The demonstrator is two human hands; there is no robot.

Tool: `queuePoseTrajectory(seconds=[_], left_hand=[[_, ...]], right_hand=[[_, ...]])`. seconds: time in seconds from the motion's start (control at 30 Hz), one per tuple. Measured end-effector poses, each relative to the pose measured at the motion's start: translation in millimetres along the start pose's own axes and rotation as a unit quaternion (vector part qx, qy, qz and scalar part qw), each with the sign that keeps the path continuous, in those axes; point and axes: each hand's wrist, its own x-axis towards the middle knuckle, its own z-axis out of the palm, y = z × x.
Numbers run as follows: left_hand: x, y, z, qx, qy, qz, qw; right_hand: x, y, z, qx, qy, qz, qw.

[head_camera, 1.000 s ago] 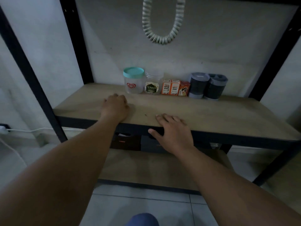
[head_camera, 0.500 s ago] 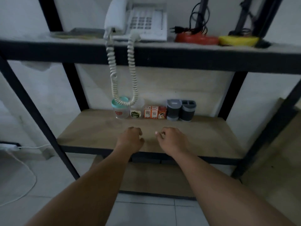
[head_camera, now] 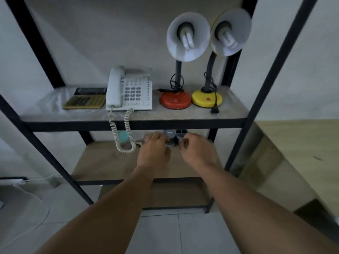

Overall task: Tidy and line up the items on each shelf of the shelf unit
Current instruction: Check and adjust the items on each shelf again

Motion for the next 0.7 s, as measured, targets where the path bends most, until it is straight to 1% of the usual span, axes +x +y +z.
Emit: queuePoseTrajectory(seconds=[0.1,0.2,0.33,0.43,0.53,0.63,0.7], left_hand=[[23.2,22.6,-27.5,0.010,-0.015,0.003,1.000],[40.7,38.0,-36.4,0.000,-0.037,0.006,0.999],[65.5,48.0,-26.3,0.007,-0.065,0.003,0.998],[79.5,48.3,-10.0,0.005,-0.076,0.007,0.997],[83.7,42.1,6.9,-0.002,-0.043,0.013,0.999],[86.8,31.6,17.9,0.030,0.007,0.045,0.999],[92.0,25.4,22.6,0.031,0.014,0.053,0.998]], right_hand=[[8.0,6.6,-47.8,-0.010,0.013,0.001,1.000],[21.4,20.3,-78.3,-0.005,0.032,0.002,0.999],[52.3,41.3,-100.1,-0.010,0.035,0.004,0.999],[86.4,52.3,-102.5,-0.026,0.028,0.000,0.999],[118.8,56.4,-93.4,-0.021,0.024,0.017,0.999],[146.7,61.5,-78.8,-0.015,0.018,0.037,0.999],[162.1,68.0,-69.2,-0.014,0.009,0.050,0.999]])
